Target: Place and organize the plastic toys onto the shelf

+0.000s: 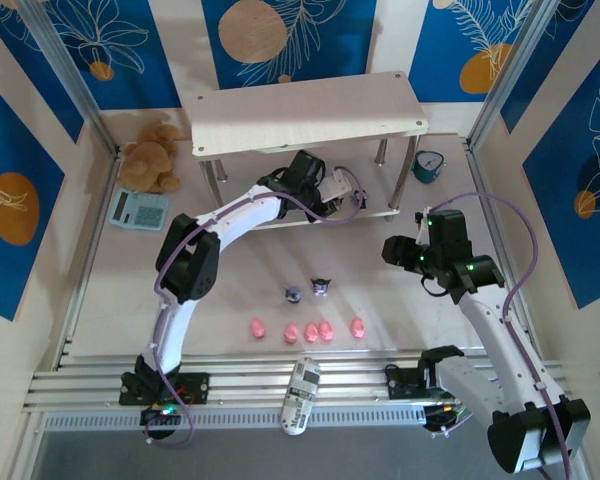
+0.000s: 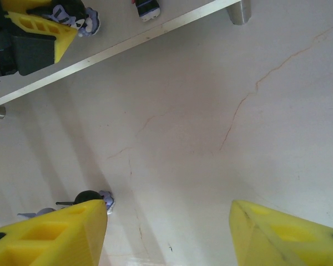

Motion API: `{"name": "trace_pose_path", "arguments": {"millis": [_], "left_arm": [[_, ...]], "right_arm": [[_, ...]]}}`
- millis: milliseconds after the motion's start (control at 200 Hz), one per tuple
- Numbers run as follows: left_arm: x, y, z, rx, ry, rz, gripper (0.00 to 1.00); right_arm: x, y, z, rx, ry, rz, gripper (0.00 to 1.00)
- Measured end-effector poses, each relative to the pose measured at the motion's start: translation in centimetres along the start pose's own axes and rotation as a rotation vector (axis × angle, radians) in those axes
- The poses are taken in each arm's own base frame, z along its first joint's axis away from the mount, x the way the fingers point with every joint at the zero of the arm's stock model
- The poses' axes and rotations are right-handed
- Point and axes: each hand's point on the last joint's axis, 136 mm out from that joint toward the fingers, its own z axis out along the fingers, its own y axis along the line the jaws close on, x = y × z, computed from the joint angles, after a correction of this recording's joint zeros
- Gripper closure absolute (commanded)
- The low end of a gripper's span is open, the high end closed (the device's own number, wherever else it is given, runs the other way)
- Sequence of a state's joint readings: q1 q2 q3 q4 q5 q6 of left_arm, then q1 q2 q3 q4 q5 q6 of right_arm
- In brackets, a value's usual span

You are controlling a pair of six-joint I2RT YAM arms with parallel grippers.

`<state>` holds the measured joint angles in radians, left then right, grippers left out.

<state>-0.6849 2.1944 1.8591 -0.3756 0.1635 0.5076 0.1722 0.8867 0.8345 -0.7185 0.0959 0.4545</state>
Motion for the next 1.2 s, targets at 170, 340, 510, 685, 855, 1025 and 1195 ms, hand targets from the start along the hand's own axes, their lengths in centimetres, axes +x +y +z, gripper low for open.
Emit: {"name": "trace_pose_path", "arguments": {"millis": [170, 340, 510, 685, 855, 1025, 1195], "left_arm": [[-0.01, 0.01, 0.42, 0.009, 0.006, -0.002, 0.68], [0.06, -0.11, 0.45, 0.025, 0.024, -0.006, 0.68], [0.0, -0.18, 0.29, 0.032, 0.03, -0.008, 0.64], [0.42, -0.42, 0.52, 0.047, 0.05, -0.013, 0.63], [0.35, -0.41, 0.76, 0.054, 0.054, -0.015, 0.64], [0.37, -0.42, 0.79, 0.055, 0.057, -0.015, 0.6], [0.46, -0.44, 0.87, 0.056, 0.059, -0.008, 0.53]], "right_arm": [[0.1, -0.06, 0.07, -0.001, 0.003, 0.002, 0.39], [0.42, -0.17, 0.24, 0.0, 0.013, 0.004, 0.39], [0.4, -0.16, 0.24, -0.003, 0.013, 0.005, 0.39], [0.42, -0.15, 0.25, -0.003, 0.014, 0.005, 0.39], [0.43, -0.16, 0.25, -0.003, 0.014, 0.005, 0.39], [0.43, -0.15, 0.25, -0.003, 0.014, 0.005, 0.39], [0.45, -0.1, 0.24, -0.008, 0.015, 0.007, 0.39]]}}
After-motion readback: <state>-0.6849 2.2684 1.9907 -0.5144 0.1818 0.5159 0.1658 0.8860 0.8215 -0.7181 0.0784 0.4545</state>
